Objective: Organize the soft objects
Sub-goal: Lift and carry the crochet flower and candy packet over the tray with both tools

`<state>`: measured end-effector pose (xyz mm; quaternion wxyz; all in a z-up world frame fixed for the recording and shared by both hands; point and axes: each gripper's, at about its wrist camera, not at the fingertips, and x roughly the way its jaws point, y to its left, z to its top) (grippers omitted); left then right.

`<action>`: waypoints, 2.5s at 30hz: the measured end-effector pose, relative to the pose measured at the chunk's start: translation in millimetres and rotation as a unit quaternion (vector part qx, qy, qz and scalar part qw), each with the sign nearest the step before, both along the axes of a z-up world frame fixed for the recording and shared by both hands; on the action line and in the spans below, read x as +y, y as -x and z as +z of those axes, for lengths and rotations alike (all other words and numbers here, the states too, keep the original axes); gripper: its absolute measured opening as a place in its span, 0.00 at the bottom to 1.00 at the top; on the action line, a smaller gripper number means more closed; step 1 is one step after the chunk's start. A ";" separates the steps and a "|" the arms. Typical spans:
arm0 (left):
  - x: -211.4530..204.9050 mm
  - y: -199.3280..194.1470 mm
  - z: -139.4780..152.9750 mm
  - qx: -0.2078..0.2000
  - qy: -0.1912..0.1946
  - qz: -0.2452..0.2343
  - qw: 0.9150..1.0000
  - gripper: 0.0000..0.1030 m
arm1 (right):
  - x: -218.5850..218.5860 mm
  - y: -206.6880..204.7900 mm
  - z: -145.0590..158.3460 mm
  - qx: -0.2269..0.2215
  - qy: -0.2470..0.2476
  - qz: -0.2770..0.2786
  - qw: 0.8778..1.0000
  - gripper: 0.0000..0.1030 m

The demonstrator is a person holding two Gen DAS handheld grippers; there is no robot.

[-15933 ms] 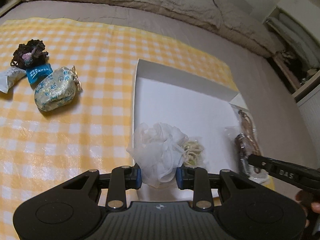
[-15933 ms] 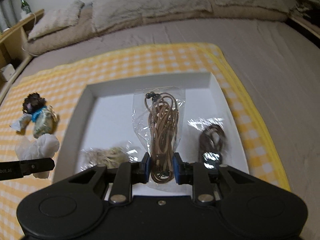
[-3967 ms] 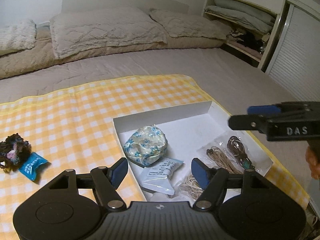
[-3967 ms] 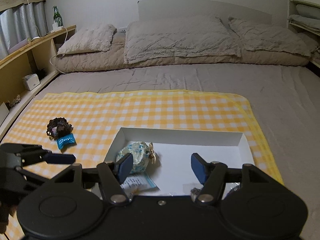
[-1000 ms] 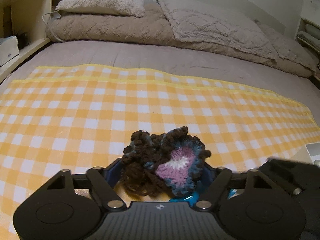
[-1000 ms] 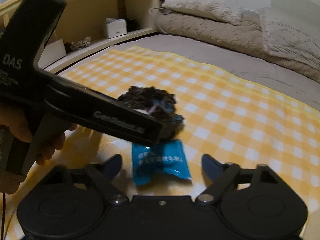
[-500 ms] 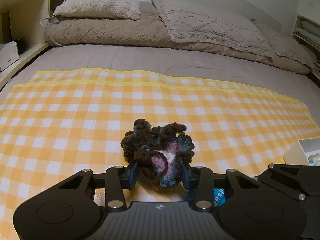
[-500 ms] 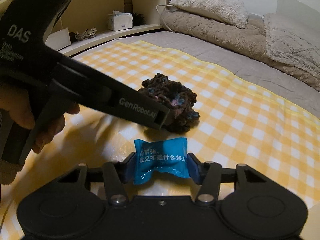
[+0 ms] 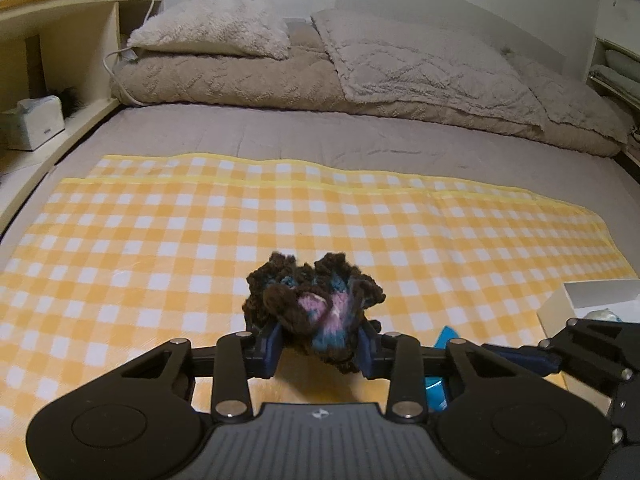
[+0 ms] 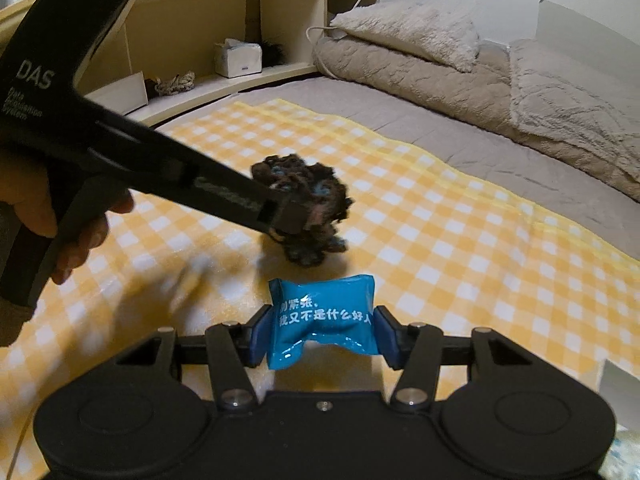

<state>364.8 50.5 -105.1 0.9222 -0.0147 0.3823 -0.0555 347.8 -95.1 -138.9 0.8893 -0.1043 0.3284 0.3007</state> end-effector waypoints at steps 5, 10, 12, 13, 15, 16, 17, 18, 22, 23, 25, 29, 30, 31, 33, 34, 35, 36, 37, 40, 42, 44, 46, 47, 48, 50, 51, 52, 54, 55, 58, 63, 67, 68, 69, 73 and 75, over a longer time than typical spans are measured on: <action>3.3 17.2 12.6 0.003 0.010 0.017 1.000 0.02 | -12.9 12.6 15.3 -0.006 -0.006 -0.011 1.000 0.53; 7.1 30.0 14.1 0.004 0.021 0.038 0.999 0.33 | -24.0 26.3 25.5 -0.005 -0.009 -0.016 1.000 0.53; 6.5 29.9 11.1 0.004 0.022 0.046 0.999 0.73 | -27.8 32.2 27.9 -0.005 -0.012 -0.017 1.000 0.53; 3.9 28.8 9.3 0.004 0.014 0.042 0.999 0.74 | -29.7 34.0 28.8 -0.004 -0.013 -0.018 1.000 0.53; -3.0 22.2 3.2 0.012 -0.006 0.034 0.999 0.75 | -32.8 36.6 29.7 -0.004 -0.014 -0.018 1.000 0.53; -5.3 17.9 -0.6 0.017 -0.010 0.033 0.999 0.75 | -33.8 37.0 29.6 -0.003 -0.014 -0.018 1.000 0.53; -7.0 13.6 -5.1 0.022 -0.010 0.032 0.999 0.75 | -35.0 36.5 29.2 -0.003 -0.015 -0.018 1.000 0.53; -8.1 8.5 -10.2 0.028 -0.007 0.033 0.999 0.75 | -35.7 35.5 28.4 -0.001 -0.016 -0.018 1.000 0.53; -12.5 -10.1 -27.5 0.039 -0.009 0.040 0.998 0.75 | -37.9 28.4 23.0 0.004 -0.020 -0.019 1.000 0.53; -12.9 -14.6 -31.9 0.040 -0.012 0.043 0.998 0.76 | -38.0 26.9 21.7 0.005 -0.021 -0.018 1.000 0.53; -11.0 -23.1 -41.0 0.044 -0.014 0.054 0.997 0.77 | -39.2 23.8 18.8 0.008 -0.023 -0.018 1.000 0.53; -2.4 -29.7 -49.7 0.044 0.002 0.066 0.997 0.70 | -43.5 17.9 11.8 0.014 -0.027 -0.019 0.999 0.53; -0.9 -29.8 -49.2 0.040 -0.001 0.065 0.997 0.57 | -44.5 17.0 10.3 0.016 -0.027 -0.020 0.999 0.53; 0.0 -30.4 -48.7 0.040 -0.004 0.062 0.997 0.55 | -45.7 15.8 8.8 0.017 -0.027 -0.021 0.999 0.53; 2.4 -30.4 -46.2 0.039 -0.005 0.060 0.997 0.48 | -47.1 13.7 7.0 0.017 -0.026 -0.024 0.999 0.53; 2.9 -28.6 -44.9 0.038 -0.005 0.060 0.997 0.47 | -47.8 12.7 6.3 0.017 -0.026 -0.026 0.999 0.53; 2.9 -27.2 -43.5 0.038 -0.005 0.060 0.997 0.47 | -48.4 12.1 5.8 0.017 -0.025 -0.028 0.999 0.53; 2.5 -24.8 -41.1 0.036 -0.005 0.057 0.998 0.46 | -48.9 11.8 5.8 0.016 -0.024 -0.030 0.999 0.53; 2.0 -22.4 -38.2 0.034 -0.006 0.055 0.998 0.46 | -49.6 12.0 6.3 0.015 -0.024 -0.032 0.999 0.53; -2.6 -15.0 -25.4 0.017 -0.006 0.047 0.999 0.46 | -50.6 14.6 10.3 0.009 -0.023 -0.034 0.999 0.53; -6.6 -7.1 -14.9 0.003 -0.004 0.041 0.999 0.46 | -52.3 17.3 15.0 0.004 -0.025 -0.036 0.999 0.53; -10.4 0.9 -4.6 -0.009 -0.001 0.036 0.999 0.46 | -55.4 21.0 20.8 -0.003 -0.028 -0.040 0.999 0.53; -14.5 9.6 5.8 -0.019 0.003 0.032 0.999 0.46 | -58.6 24.3 27.0 -0.010 -0.030 -0.041 0.999 0.53; -16.4 12.2 10.0 -0.023 0.004 0.030 0.999 0.46 | -61.1 26.0 31.2 -0.015 -0.031 -0.043 0.998 0.53; -18.8 16.0 15.2 -0.029 0.006 0.028 0.999 0.46 | -64.0 27.7 34.7 -0.019 -0.032 -0.046 0.998 0.53; -23.6 23.7 24.4 -0.037 0.010 0.026 0.999 0.46 | -71.6 30.5 42.4 -0.025 -0.038 -0.056 0.997 0.53; -25.9 27.8 28.3 -0.042 0.012 0.025 0.999 0.46 | -75.9 32.0 46.7 -0.028 -0.041 -0.061 0.997 0.53; -28.0 31.5 32.0 -0.045 0.016 0.024 0.999 0.46 | -79.9 33.1 50.4 -0.032 -0.043 -0.066 0.996 0.53; -34.7 37.8 40.0 -0.053 0.021 0.021 0.998 0.46 | -89.3 36.4 59.0 -0.041 -0.047 -0.075 0.995 0.53; -38.3 40.6 43.3 -0.057 0.023 0.019 0.998 0.46 | -95.0 38.2 63.7 -0.045 -0.050 -0.081 0.994 0.53; -52.4 47.4 54.5 -0.072 0.033 0.009 0.997 0.46 | -112.8 42.7 73.8 -0.056 -0.051 -0.097 0.992 0.53; -81.3 55.2 68.8 -0.094 0.044 -0.013 0.995 0.46 | -148.7 49.5 84.3 -0.066 -0.055 -0.137 0.987 0.53; -108.3 56.7 71.3 -0.099 0.054 -0.033 0.993 0.46 | -175.8 55.6 89.3 -0.074 -0.054 -0.165 0.982 0.53; -115.3 57.0 71.4 -0.099 0.058 -0.038 0.993 0.46 | -183.3 56.8 89.9 -0.075 -0.051 -0.173 0.981 0.53; -122.9 57.6 71.5 -0.099 0.062 -0.044 0.992 0.46 | -191.2 58.0 90.3 -0.076 -0.050 -0.182 0.979 0.53; -156.9 59.6 72.1 -0.104 0.074 -0.076 0.989 0.46 | -224.3 60.0 90.6 -0.072 -0.050 -0.222 0.971 0.53; -176.6 60.3 71.6 -0.103 0.082 -0.096 0.987 0.46 | -239.3 60.8 90.5 -0.068 -0.045 -0.243 0.967 0.53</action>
